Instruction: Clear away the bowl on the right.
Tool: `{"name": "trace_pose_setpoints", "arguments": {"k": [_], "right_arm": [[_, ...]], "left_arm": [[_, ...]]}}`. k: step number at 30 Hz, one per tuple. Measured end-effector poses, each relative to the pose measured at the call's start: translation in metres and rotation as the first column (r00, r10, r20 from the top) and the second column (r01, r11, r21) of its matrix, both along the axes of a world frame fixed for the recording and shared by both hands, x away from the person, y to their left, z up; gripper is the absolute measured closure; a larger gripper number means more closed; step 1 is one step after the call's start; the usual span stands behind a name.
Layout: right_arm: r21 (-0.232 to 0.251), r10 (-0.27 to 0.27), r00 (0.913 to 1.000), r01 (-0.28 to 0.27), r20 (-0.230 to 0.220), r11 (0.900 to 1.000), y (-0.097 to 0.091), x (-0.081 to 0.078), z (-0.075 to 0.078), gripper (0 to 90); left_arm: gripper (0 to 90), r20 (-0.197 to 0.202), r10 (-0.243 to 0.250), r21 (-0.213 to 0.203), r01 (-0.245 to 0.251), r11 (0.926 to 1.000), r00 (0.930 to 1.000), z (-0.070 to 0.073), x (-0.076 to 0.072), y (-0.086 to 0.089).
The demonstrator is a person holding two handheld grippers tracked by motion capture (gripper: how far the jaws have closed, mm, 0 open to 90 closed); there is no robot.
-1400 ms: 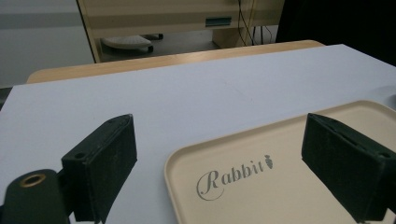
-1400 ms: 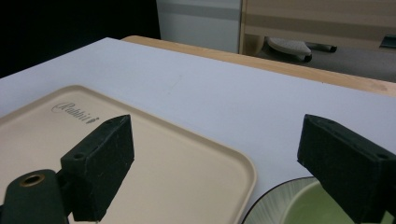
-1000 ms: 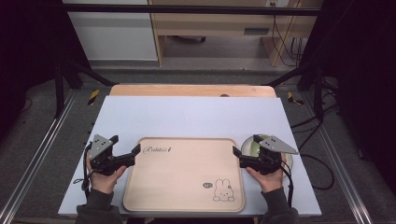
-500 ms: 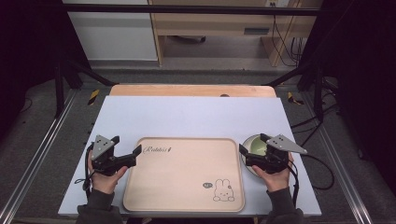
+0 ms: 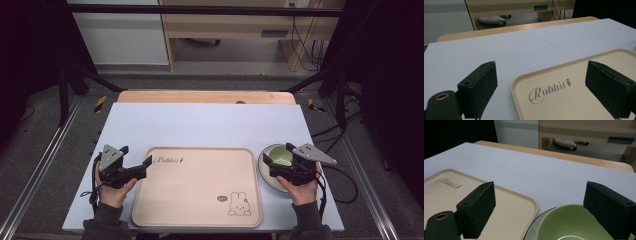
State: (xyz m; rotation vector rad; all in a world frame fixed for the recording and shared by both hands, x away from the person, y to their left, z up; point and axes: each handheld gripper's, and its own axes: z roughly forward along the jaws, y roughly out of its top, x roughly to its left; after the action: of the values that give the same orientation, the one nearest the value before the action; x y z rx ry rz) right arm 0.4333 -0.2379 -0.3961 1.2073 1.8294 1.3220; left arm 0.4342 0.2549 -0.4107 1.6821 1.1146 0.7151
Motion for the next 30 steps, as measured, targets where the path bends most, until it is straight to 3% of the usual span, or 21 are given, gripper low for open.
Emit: {"name": "trace_pose_setpoints", "arguments": {"k": [19,30], "right_arm": [[-0.035,-0.072,0.9968,0.07,-0.035,0.9969,-0.021,0.0,0.005,12.7],[-0.024,-0.125,0.9913,0.124,-0.042,0.992,-0.04,-0.002,0.006,14.3]], "left_arm": [[10.2,0.0,0.001,0.002,-0.001,1.0,1.0,-0.001,0.0,-0.001],[10.3,0.001,0.002,0.003,-0.002,1.0,1.0,-0.001,0.0,-0.001]]}}
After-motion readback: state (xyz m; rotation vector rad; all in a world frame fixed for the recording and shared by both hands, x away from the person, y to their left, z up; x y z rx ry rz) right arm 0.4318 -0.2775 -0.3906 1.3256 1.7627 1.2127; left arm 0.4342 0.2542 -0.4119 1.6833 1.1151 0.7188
